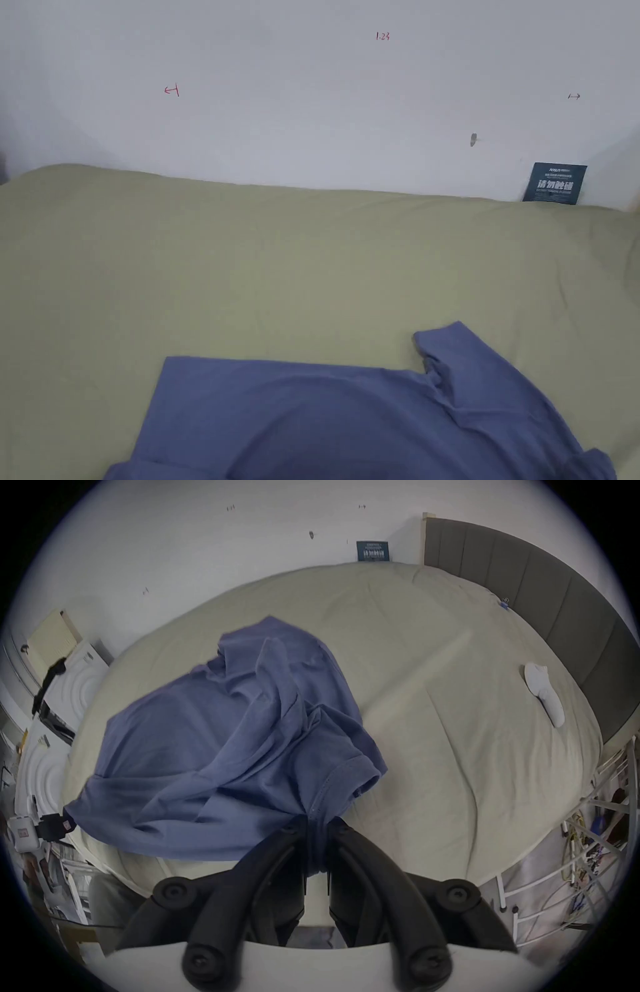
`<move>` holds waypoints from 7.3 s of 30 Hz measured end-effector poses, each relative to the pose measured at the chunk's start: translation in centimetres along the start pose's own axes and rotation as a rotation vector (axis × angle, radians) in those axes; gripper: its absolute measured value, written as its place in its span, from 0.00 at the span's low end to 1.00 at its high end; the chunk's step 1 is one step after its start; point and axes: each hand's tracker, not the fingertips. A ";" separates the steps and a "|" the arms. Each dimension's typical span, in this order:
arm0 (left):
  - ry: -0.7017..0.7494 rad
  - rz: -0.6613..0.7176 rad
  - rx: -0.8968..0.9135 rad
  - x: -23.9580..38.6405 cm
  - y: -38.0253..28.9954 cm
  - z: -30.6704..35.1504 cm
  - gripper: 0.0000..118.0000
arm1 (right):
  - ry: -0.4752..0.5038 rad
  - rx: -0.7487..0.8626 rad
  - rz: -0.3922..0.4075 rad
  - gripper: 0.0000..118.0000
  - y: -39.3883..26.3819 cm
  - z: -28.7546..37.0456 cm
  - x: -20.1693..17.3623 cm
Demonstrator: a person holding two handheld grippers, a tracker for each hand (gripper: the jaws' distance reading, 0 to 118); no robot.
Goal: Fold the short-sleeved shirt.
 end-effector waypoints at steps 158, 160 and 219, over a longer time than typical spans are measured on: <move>0.095 -0.136 0.529 15.9 2.3 6.8 0.45 | 0.040 0.514 0.104 0.37 -2.8 11.9 -14.0; 0.112 -0.179 0.527 17.6 0.4 5.4 0.00 | -0.016 0.482 0.165 0.02 -5.2 10.7 -16.0; -0.489 0.312 0.096 -5.7 0.6 -3.5 0.06 | 0.166 0.332 0.139 0.01 -3.9 11.4 -13.2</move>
